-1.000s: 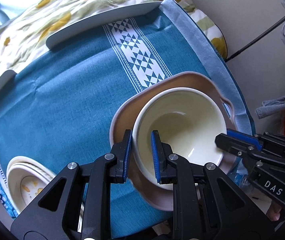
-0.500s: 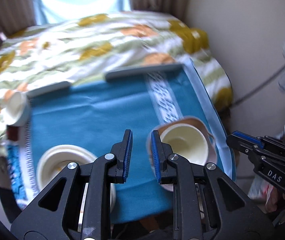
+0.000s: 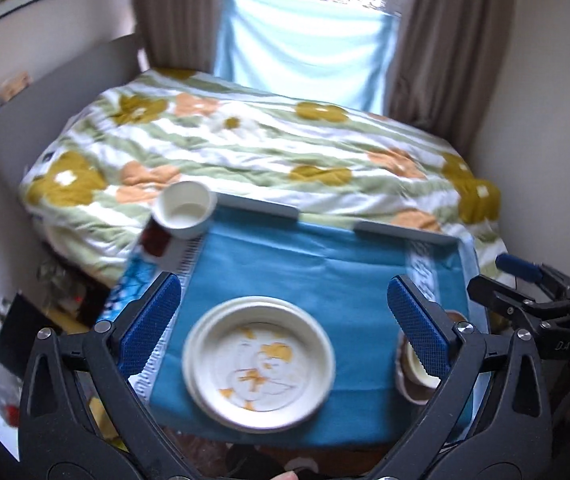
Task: Organize plates and bowls
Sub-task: 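Reach the left gripper to the small white bowl rim and close, then lift the small white bowl with the left gripper over the cream bowl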
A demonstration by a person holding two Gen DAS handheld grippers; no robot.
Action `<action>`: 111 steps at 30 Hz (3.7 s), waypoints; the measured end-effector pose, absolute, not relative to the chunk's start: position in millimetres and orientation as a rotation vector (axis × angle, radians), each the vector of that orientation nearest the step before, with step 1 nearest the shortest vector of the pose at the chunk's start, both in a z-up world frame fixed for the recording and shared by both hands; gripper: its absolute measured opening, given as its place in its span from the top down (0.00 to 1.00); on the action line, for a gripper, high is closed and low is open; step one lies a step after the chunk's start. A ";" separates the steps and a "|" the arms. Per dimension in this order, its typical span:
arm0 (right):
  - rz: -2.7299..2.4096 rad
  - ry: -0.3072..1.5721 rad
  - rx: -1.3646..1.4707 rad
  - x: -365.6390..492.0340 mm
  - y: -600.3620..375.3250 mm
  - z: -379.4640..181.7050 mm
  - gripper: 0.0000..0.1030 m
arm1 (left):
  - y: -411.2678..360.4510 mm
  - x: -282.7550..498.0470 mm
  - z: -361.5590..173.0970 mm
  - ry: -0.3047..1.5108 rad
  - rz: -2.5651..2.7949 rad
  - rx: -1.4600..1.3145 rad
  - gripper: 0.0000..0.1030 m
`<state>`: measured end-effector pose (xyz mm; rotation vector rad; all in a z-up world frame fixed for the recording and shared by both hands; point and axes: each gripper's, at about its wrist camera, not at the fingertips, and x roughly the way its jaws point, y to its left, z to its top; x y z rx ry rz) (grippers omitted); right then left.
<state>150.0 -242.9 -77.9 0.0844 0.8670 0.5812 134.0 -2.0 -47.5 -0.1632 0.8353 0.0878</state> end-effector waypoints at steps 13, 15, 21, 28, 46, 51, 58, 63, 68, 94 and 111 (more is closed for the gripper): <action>0.690 0.873 -0.085 258.5 -73.2 -64.9 0.01 | 158.8 187.0 -77.2 0.843 0.215 -0.383 0.00; 0.713 0.926 -0.092 282.1 -44.4 -79.7 0.01 | 178.6 205.5 -99.0 0.870 0.210 -0.443 0.00; 0.760 1.076 -0.136 340.9 22.3 -149.6 0.05 | 220.8 262.1 -172.9 0.957 0.188 -0.569 0.08; 0.794 1.276 -0.134 380.0 59.5 -233.1 0.41 | 234.6 314.2 -252.2 1.066 0.165 -0.688 0.49; 0.847 1.347 -0.169 398.6 89.0 -283.8 0.84 | 243.8 349.8 -302.2 1.152 0.218 -0.657 0.83; 0.830 1.326 -0.149 395.0 82.3 -273.2 0.85 | 236.8 347.3 -290.2 1.148 0.197 -0.615 0.83; 0.775 1.274 -0.096 379.6 50.5 -237.6 0.85 | 202.9 342.6 -246.2 1.124 0.126 -0.499 0.83; 0.706 1.223 -0.041 355.9 2.6 -200.6 0.85 | 157.5 333.2 -206.8 1.099 0.051 -0.432 0.83; 0.622 1.153 0.010 318.8 -62.4 -161.0 0.85 | 95.3 310.2 -168.3 1.067 -0.029 -0.373 0.83; 0.275 1.187 0.223 136.8 -339.6 -182.5 0.85 | -191.1 173.5 -196.4 1.202 -0.337 -0.211 0.83; 0.255 1.255 0.255 131.0 -361.2 -228.1 0.85 | -213.1 184.2 -233.3 1.278 -0.318 -0.089 0.83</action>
